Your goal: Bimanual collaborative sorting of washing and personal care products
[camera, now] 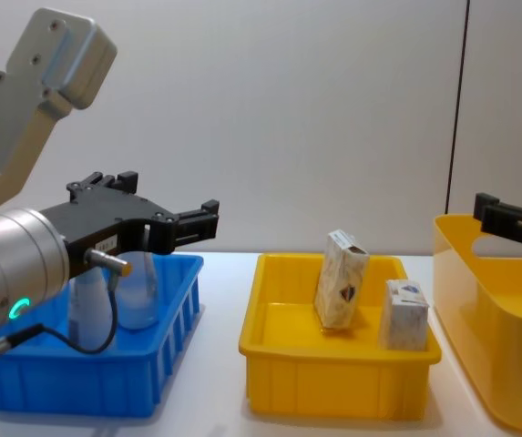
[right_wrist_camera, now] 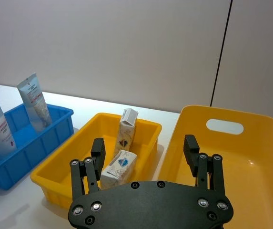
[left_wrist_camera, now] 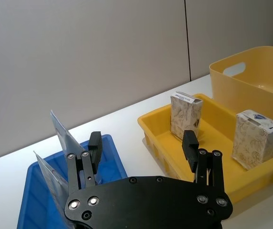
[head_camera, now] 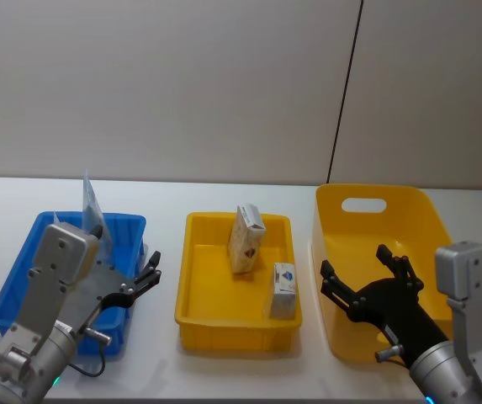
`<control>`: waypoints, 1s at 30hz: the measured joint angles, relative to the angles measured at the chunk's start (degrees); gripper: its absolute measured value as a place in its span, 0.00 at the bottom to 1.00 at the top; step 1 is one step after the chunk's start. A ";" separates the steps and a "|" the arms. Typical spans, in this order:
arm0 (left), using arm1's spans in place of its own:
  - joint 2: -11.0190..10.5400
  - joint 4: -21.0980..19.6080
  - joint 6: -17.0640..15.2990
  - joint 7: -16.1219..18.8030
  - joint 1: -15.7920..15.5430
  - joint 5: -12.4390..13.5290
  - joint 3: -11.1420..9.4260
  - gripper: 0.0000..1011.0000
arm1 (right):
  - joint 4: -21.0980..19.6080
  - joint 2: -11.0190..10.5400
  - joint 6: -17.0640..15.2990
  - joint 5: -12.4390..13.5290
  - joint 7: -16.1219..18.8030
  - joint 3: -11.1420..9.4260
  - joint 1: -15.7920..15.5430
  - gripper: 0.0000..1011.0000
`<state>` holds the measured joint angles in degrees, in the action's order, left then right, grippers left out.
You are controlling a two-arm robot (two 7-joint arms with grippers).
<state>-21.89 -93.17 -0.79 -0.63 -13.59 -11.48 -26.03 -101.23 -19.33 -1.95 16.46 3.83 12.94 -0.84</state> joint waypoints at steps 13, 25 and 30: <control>0.00 0.00 0.00 0.00 0.00 0.00 0.00 0.99 | 0.00 0.00 0.00 0.00 0.00 0.00 0.00 0.99; 0.00 0.00 0.00 0.00 0.00 0.00 0.00 0.99 | 0.00 0.00 0.00 0.00 0.00 0.00 0.00 0.99; 0.00 0.00 0.00 0.00 0.00 0.00 0.00 0.99 | 0.00 0.14 -0.08 -0.04 -0.03 0.04 0.06 0.99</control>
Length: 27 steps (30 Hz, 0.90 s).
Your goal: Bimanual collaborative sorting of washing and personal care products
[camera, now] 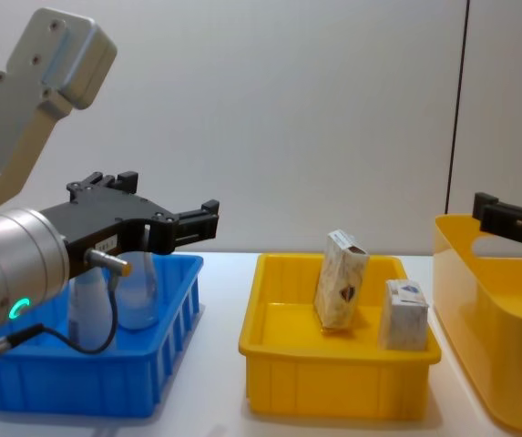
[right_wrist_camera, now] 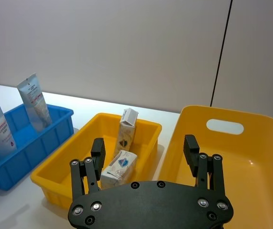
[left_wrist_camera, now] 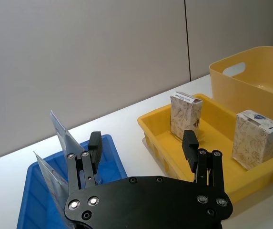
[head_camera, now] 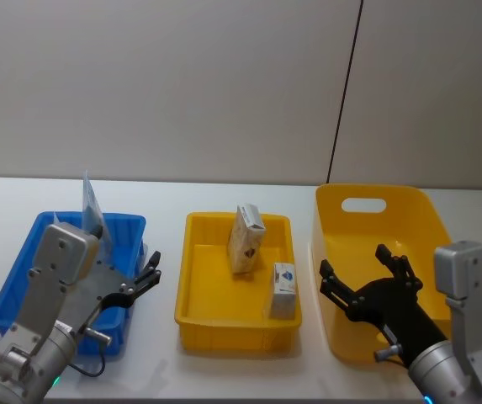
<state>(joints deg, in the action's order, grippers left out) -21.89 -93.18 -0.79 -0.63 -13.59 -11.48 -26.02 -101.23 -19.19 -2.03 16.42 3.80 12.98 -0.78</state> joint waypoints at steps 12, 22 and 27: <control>0.00 0.00 0.00 0.00 0.00 0.00 0.00 0.99 | 0.68 2.91 -3.85 -3.24 -2.76 3.02 2.26 0.99; 0.00 0.00 0.00 0.00 0.00 0.00 0.00 0.99 | 2.14 7.16 -9.12 -6.58 -7.13 5.95 4.55 0.99; 0.00 0.00 0.00 0.00 0.00 0.00 0.00 0.99 | 3.18 9.88 -12.14 -8.27 -9.76 7.42 5.74 0.99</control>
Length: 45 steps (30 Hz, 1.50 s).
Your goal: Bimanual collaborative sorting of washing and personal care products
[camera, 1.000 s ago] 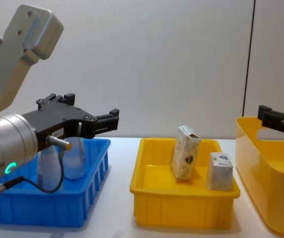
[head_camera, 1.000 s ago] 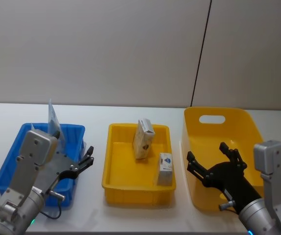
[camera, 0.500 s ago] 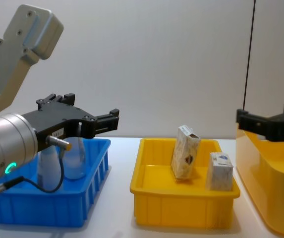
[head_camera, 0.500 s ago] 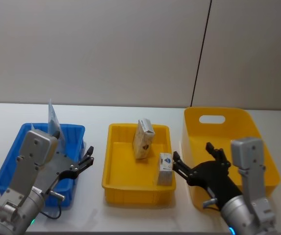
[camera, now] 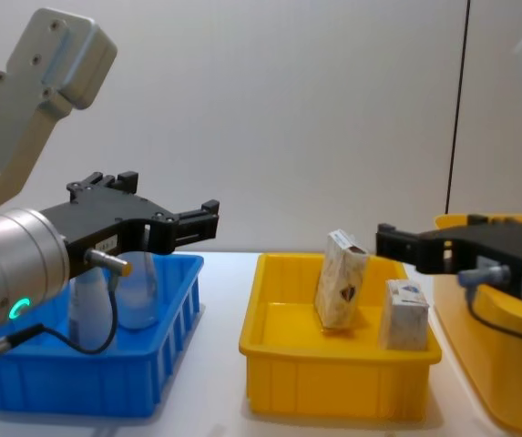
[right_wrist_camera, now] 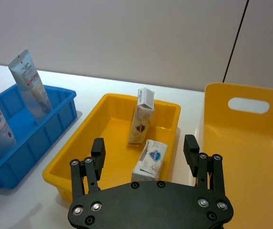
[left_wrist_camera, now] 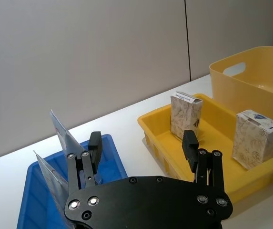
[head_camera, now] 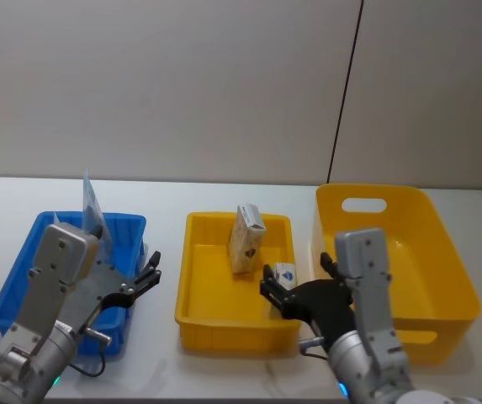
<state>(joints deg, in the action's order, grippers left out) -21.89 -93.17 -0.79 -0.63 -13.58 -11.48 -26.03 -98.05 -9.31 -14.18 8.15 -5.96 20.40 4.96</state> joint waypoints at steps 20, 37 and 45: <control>0.00 0.00 0.00 0.00 0.00 0.00 0.00 0.99 | 3.87 7.91 -8.80 -4.33 -7.45 2.94 2.85 0.99; 0.00 0.00 0.00 0.00 0.00 0.00 0.00 0.99 | 6.30 12.67 -13.88 -7.28 -13.43 3.04 3.80 0.99; 0.00 0.00 0.00 0.00 0.00 0.00 0.00 0.99 | 6.35 13.47 -15.19 -8.42 -15.68 2.19 3.75 0.99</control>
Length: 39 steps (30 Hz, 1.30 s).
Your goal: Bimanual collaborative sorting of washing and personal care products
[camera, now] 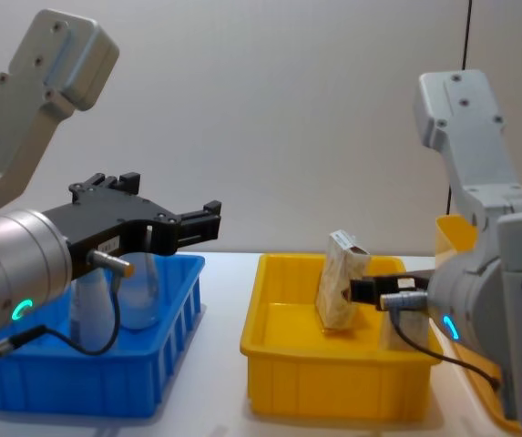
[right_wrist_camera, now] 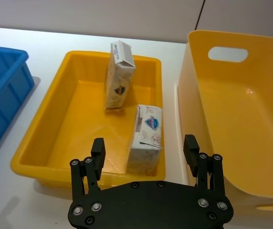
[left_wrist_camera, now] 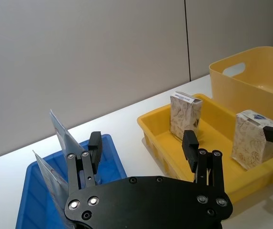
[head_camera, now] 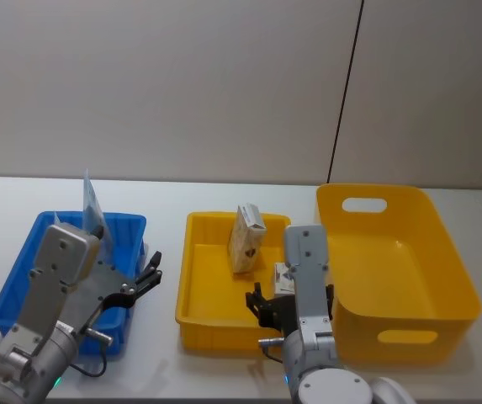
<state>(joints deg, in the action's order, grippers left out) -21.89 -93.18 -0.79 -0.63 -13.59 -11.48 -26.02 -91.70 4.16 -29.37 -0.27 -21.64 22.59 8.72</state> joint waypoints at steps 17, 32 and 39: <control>0.00 0.00 0.00 0.00 0.01 0.00 0.00 0.99 | 2.83 0.95 -0.28 -0.31 0.36 -1.84 1.90 0.99; 0.00 0.00 0.00 0.00 0.00 0.00 0.00 0.99 | 8.17 1.61 0.84 0.88 3.34 -3.27 5.03 0.99; 0.00 0.00 0.00 0.00 0.00 0.00 0.00 0.99 | 9.89 1.90 0.99 1.41 4.19 -4.06 5.88 0.99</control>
<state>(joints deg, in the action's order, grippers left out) -21.90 -93.18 -0.79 -0.63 -13.59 -11.48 -26.03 -81.81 6.06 -28.38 1.14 -17.45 18.53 14.60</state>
